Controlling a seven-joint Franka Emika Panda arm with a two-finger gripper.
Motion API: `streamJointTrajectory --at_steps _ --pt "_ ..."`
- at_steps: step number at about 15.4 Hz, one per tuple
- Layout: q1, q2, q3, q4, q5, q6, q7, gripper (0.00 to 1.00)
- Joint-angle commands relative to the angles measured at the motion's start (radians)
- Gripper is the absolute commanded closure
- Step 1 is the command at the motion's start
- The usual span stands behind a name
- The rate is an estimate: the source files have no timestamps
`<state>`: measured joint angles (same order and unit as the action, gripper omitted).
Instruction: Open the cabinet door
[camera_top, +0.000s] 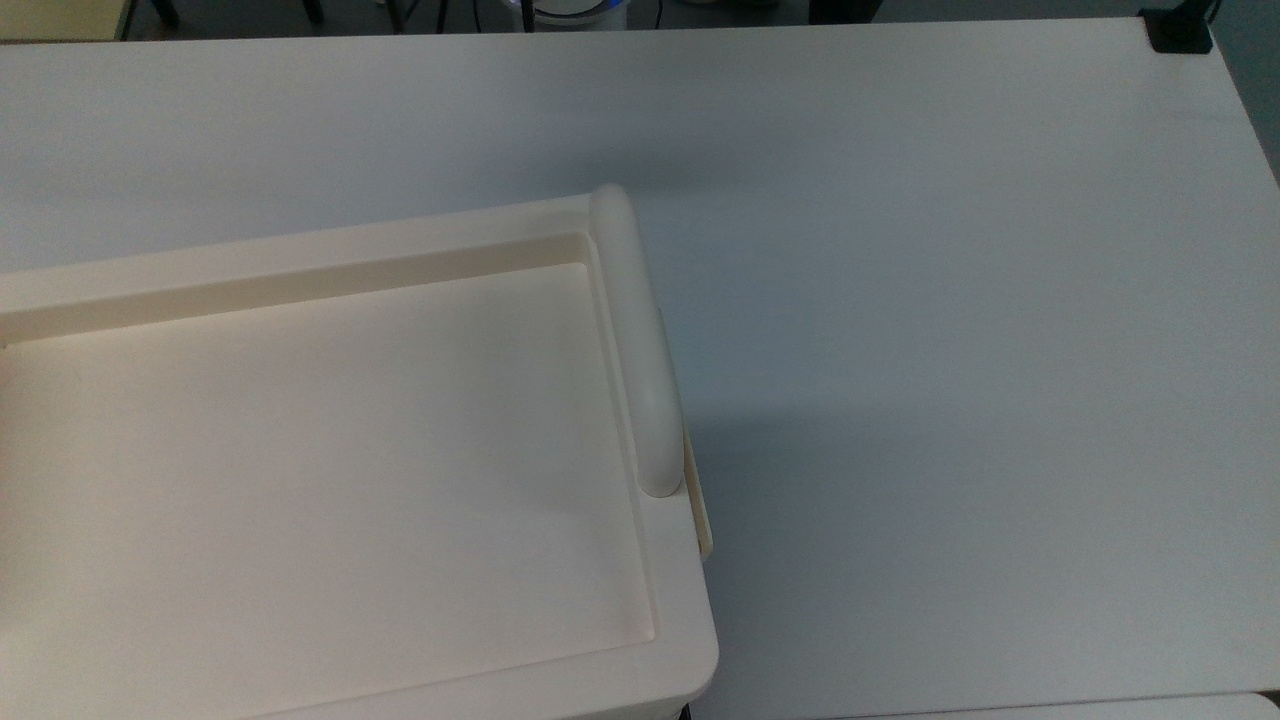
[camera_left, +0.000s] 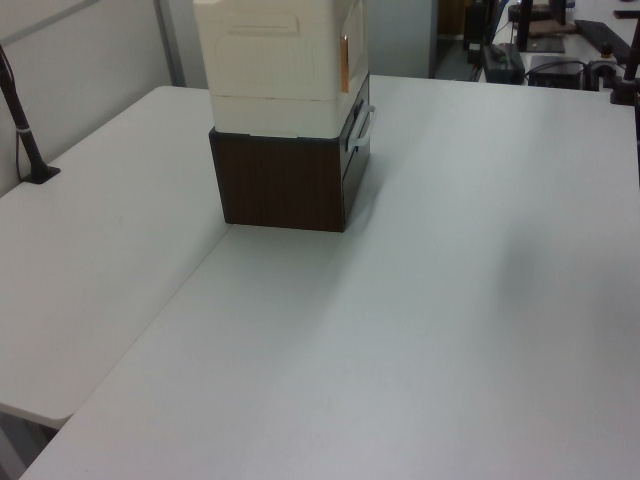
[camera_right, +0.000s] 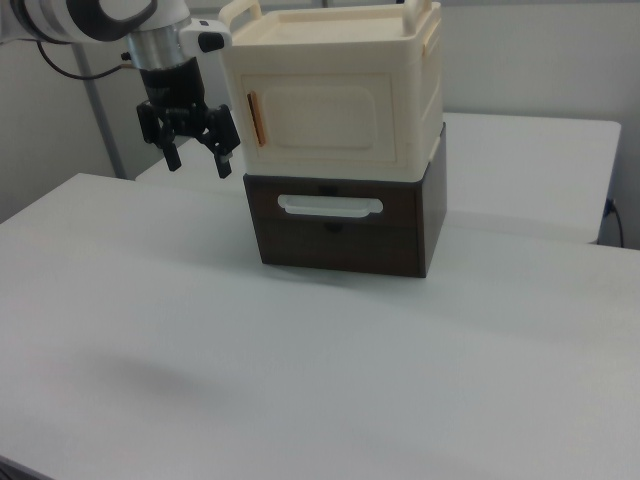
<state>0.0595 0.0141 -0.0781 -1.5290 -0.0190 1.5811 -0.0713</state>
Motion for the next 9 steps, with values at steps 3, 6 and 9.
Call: streamJointTrajectory --at_steps 3,6,9 --pt "-0.02 -0.02 -0.002 -0.006 -0.009 -0.006 -0.018 0.0" --pt "-0.027 -0.019 -0.002 -0.006 -0.018 -0.001 -0.025 0.0" --pt "-0.029 -0.016 -0.002 -0.005 -0.021 0.023 -0.115 0.0"
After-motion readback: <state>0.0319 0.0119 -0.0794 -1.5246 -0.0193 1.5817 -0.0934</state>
